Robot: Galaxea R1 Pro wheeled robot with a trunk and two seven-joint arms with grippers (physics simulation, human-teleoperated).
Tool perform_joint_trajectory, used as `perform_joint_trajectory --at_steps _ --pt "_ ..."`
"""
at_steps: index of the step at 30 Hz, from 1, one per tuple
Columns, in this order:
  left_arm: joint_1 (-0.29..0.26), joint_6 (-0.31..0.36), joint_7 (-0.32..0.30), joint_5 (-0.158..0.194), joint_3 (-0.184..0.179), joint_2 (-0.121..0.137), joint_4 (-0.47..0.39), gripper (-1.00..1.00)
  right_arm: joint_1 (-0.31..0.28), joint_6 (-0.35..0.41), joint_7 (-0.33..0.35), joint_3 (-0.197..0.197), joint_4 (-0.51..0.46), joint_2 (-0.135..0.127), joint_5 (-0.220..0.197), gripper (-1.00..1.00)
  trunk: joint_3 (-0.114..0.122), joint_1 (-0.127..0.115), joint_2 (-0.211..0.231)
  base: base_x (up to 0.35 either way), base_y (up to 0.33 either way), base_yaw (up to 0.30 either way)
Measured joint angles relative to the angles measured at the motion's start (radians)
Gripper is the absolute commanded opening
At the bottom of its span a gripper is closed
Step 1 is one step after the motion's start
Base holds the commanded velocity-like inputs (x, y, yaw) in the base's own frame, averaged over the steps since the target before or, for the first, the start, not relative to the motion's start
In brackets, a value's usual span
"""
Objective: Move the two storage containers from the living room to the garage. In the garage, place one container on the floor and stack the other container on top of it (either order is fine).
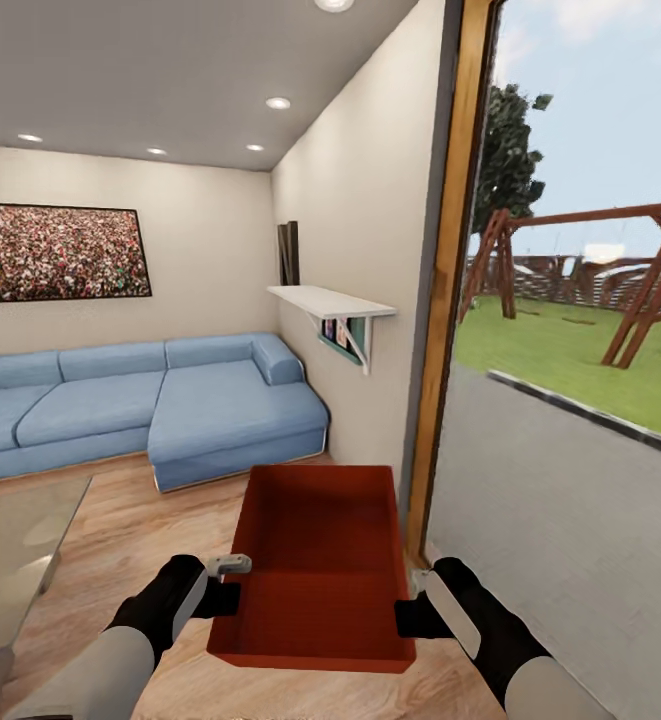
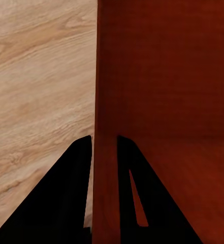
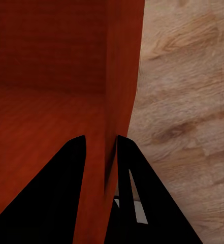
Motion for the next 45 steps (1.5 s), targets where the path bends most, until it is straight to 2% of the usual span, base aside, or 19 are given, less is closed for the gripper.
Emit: perform_joint_trajectory --at_steps 45 --pt "0.0 0.0 0.001 0.001 -0.001 0.0 0.0 -1.0 0.0 0.0 0.0 0.0 0.0 0.0 0.0 -1.0 -0.023 0.0 0.0 0.0 0.0 0.271"
